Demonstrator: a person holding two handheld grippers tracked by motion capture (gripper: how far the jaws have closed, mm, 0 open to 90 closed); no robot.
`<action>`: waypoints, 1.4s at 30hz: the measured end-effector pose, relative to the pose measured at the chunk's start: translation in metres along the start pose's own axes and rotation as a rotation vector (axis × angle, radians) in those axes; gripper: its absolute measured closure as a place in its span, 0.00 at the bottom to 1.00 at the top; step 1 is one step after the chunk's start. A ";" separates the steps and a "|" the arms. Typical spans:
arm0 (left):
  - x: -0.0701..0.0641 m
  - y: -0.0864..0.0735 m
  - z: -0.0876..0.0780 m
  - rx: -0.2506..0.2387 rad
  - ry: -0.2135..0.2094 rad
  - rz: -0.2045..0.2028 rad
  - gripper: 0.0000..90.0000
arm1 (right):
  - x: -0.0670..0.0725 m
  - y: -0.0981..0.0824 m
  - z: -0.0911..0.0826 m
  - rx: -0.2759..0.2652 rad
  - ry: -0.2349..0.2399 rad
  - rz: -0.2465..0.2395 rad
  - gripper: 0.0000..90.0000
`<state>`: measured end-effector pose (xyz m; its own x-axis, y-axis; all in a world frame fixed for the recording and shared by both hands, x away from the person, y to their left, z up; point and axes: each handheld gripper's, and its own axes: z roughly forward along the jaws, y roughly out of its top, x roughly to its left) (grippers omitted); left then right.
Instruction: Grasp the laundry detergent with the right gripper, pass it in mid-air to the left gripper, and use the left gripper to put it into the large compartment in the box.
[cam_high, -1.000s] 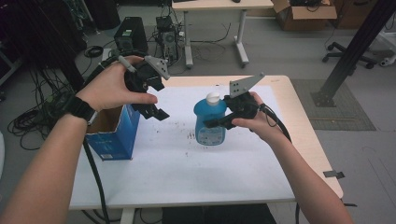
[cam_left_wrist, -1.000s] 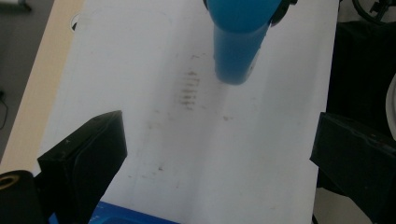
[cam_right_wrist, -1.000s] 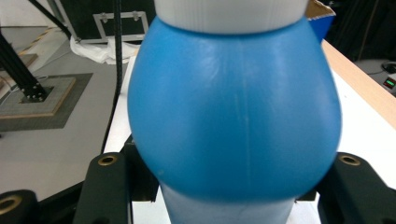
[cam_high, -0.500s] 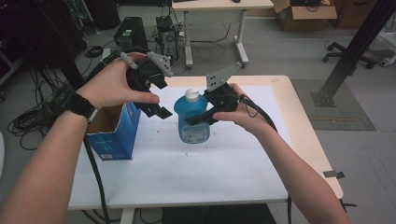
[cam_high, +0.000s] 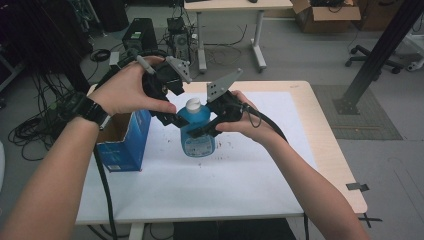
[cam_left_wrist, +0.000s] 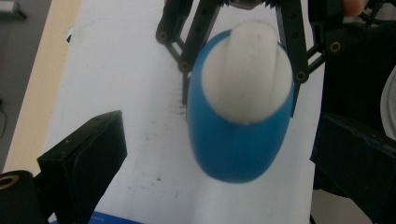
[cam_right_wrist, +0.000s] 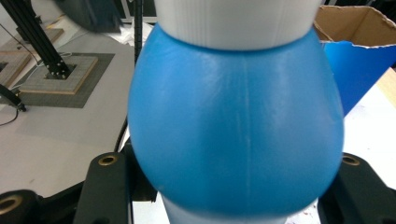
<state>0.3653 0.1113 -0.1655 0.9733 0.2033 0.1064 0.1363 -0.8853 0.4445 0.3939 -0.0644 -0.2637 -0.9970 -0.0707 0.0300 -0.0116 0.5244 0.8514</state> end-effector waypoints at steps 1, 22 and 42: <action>0.000 0.001 0.001 0.002 -0.001 0.000 0.04 | 0.000 0.001 0.002 0.001 0.001 -0.002 0.47; -0.005 0.002 0.009 0.025 -0.027 0.020 0.15 | 0.006 0.010 0.009 0.007 0.009 -0.023 0.47; -0.006 0.005 0.011 0.051 -0.057 0.023 0.31 | 0.007 0.009 0.010 0.009 0.004 -0.028 0.47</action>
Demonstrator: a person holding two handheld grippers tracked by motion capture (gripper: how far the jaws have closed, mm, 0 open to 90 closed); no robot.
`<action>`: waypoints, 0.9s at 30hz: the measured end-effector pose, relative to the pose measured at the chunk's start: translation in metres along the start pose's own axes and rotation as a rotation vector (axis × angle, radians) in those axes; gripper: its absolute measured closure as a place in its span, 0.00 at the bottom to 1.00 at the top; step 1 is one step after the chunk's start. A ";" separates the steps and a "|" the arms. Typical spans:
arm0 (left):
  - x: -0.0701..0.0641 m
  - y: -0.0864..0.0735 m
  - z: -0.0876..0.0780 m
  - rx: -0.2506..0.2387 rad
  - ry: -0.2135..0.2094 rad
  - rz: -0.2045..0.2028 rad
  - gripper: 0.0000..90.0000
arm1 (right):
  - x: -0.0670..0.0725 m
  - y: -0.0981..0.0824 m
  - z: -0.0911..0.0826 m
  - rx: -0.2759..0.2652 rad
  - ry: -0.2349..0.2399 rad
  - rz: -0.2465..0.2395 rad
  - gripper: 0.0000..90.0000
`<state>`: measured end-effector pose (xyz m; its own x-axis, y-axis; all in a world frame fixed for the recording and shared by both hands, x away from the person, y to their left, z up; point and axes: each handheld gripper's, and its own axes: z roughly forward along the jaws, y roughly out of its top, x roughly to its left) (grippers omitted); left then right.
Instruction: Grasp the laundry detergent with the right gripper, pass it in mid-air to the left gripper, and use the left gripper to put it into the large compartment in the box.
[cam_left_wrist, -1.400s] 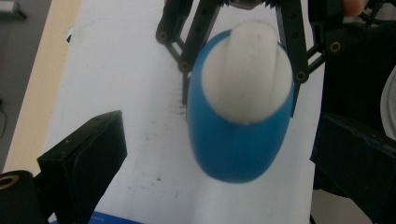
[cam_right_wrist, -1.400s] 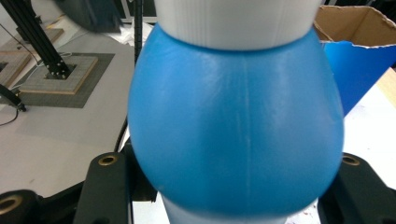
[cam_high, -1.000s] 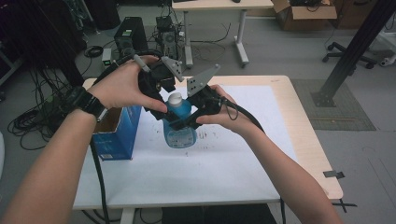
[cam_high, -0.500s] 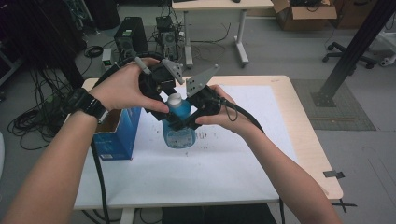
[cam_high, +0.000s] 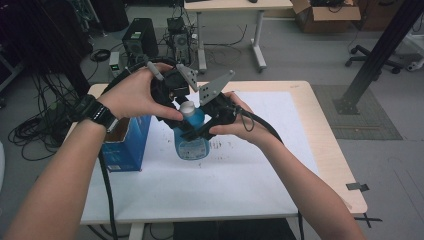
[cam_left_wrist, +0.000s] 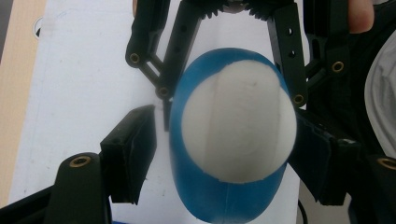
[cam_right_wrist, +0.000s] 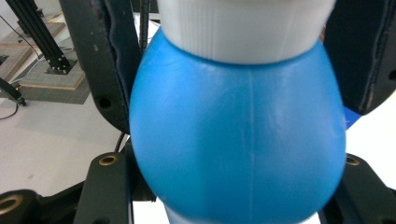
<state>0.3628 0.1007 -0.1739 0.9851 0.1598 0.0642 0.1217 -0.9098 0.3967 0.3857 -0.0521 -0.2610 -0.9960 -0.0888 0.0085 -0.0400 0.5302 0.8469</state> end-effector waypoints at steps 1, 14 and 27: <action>0.000 0.000 0.000 -0.001 -0.001 0.000 0.32 | 0.000 0.000 0.000 -0.001 0.000 -0.001 0.47; 0.000 0.001 0.001 0.003 -0.011 0.003 0.35 | 0.001 0.000 0.002 0.006 0.001 -0.002 0.47; -0.001 0.001 0.002 0.010 -0.018 0.006 0.41 | 0.001 -0.001 0.002 0.010 -0.001 0.006 0.47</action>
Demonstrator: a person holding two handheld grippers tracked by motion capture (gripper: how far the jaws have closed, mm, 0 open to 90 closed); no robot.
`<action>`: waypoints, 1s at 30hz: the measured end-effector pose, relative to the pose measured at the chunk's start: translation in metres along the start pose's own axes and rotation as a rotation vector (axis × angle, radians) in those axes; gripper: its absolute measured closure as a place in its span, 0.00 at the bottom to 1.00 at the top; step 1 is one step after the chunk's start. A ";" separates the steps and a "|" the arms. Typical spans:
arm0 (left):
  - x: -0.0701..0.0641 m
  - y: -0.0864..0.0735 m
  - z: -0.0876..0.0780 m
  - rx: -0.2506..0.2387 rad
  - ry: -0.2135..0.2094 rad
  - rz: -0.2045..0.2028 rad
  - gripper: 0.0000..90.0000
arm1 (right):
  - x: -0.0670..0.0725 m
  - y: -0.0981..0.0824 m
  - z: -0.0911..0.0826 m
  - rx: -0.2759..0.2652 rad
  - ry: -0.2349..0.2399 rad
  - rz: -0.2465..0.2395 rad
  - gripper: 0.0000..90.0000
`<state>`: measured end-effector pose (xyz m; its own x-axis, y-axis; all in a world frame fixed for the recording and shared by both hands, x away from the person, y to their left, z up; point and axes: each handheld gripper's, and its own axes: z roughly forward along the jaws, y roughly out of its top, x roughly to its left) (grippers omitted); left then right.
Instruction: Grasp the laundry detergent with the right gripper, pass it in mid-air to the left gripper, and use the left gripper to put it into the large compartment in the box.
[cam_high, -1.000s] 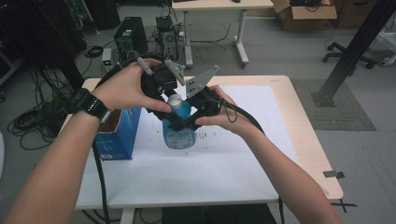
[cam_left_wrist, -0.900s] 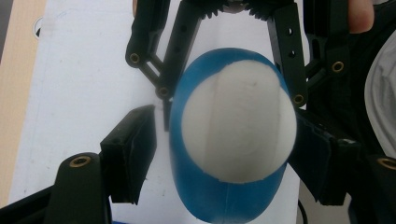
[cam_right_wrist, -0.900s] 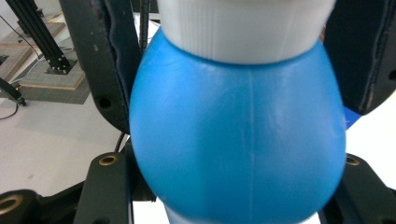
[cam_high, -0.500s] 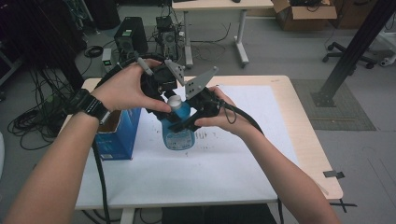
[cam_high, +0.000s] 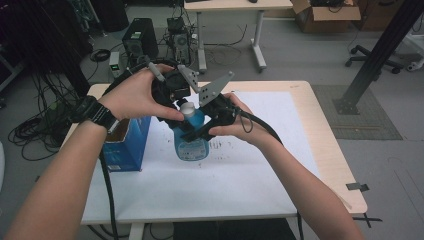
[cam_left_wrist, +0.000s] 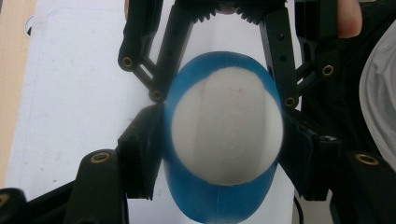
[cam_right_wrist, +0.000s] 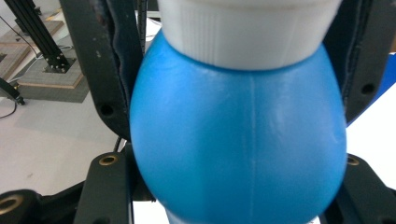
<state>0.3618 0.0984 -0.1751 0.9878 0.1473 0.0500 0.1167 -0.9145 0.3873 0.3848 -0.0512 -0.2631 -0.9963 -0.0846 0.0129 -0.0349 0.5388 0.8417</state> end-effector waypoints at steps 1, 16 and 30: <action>0.000 0.000 0.000 0.003 -0.004 -0.001 0.41 | 0.000 0.000 0.000 0.001 0.000 0.000 0.47; -0.001 0.003 0.003 0.028 -0.009 -0.014 0.42 | 0.000 -0.002 0.002 0.013 0.013 0.019 0.47; 0.012 0.008 -0.029 0.086 0.036 -0.178 0.42 | -0.007 -0.028 -0.018 0.087 -0.046 0.103 0.08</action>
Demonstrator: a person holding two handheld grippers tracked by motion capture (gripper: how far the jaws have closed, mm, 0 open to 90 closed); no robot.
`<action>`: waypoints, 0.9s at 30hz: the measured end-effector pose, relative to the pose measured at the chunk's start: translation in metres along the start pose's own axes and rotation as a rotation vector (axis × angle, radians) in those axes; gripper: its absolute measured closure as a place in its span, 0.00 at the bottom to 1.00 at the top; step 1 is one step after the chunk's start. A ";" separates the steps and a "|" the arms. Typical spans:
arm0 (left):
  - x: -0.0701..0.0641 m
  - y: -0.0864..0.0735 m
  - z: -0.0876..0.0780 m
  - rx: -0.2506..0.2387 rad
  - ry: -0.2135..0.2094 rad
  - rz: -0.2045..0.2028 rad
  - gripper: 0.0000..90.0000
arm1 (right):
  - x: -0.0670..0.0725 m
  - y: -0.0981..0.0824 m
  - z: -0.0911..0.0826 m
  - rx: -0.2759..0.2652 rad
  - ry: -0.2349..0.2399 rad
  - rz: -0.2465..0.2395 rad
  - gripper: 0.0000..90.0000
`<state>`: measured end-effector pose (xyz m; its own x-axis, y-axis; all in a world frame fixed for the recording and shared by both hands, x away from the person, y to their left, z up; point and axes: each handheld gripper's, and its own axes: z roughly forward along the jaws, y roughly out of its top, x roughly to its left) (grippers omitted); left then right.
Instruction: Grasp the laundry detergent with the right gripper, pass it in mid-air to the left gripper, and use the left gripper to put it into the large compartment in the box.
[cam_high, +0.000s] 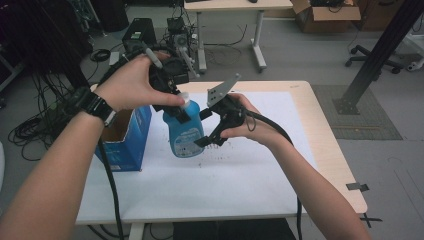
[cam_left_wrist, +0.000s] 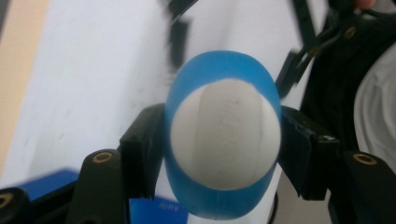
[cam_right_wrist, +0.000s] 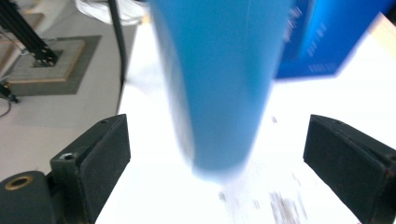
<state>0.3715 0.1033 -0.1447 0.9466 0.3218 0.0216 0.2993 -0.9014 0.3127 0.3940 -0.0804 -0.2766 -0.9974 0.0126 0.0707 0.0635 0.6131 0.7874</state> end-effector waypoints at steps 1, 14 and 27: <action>0.003 0.000 -0.005 0.011 0.018 -0.034 0.42 | -0.002 -0.005 -0.005 0.011 -0.014 0.009 0.07; 0.048 -0.035 -0.069 0.012 0.326 -0.679 0.42 | -0.021 -0.083 -0.073 0.146 -0.172 0.148 0.07; 0.074 -0.090 -0.087 0.014 0.423 -1.006 0.42 | -0.023 -0.140 -0.132 0.172 -0.290 0.243 0.07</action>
<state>0.4039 0.2338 -0.0890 0.1502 0.9848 0.0875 0.9171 -0.1719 0.3598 0.4120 -0.2707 -0.3078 -0.9237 0.3803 0.0466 0.3161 0.6877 0.6536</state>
